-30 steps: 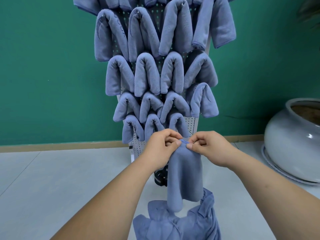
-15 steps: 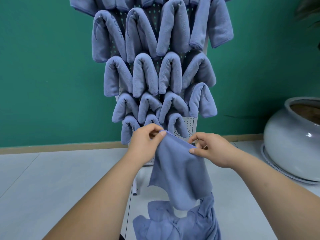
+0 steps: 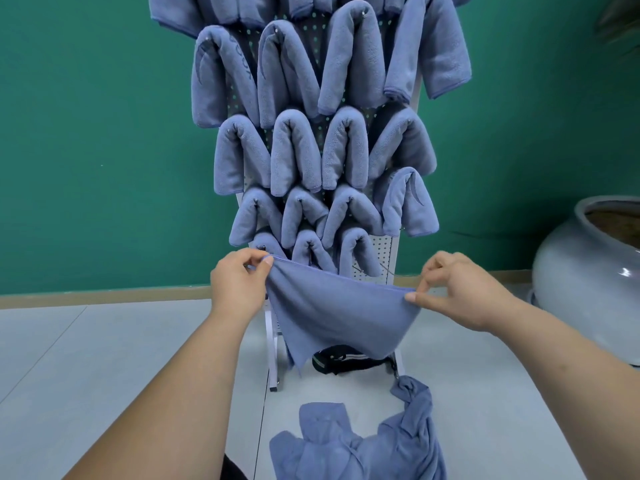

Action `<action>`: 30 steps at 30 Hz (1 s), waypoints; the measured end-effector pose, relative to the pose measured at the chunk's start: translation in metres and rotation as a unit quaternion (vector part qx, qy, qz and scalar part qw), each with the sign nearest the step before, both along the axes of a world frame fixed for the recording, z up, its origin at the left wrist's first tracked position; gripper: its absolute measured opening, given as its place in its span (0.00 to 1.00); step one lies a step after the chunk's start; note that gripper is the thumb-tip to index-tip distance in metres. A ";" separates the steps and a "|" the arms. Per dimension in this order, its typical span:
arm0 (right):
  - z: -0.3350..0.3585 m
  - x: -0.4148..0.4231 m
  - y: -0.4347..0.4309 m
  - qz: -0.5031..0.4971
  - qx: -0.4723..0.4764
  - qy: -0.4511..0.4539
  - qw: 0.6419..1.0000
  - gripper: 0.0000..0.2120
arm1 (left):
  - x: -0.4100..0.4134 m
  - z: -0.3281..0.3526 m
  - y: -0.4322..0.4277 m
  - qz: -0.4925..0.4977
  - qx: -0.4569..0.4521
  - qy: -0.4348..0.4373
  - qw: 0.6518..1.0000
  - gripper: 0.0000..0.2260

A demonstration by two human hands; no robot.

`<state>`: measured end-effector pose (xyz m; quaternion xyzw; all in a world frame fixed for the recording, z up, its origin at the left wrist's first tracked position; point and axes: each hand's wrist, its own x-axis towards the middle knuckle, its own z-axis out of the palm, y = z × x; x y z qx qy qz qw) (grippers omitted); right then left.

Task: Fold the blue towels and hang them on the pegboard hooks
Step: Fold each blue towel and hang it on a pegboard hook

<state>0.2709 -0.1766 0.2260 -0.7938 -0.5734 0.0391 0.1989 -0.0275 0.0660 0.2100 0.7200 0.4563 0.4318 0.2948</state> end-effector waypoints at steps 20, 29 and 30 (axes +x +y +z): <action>-0.003 0.008 0.000 -0.167 0.137 -0.062 0.974 0.02 | 0.013 0.004 -0.018 -0.074 -0.041 -0.006 0.996 0.02; 0.022 0.000 -0.001 -0.103 0.294 0.481 0.819 0.11 | 0.022 0.027 -0.029 -0.147 -0.244 -0.270 0.920 0.06; 0.026 0.000 -0.002 -0.094 0.301 0.497 0.808 0.13 | 0.022 0.031 -0.029 -0.160 -0.266 -0.305 0.900 0.06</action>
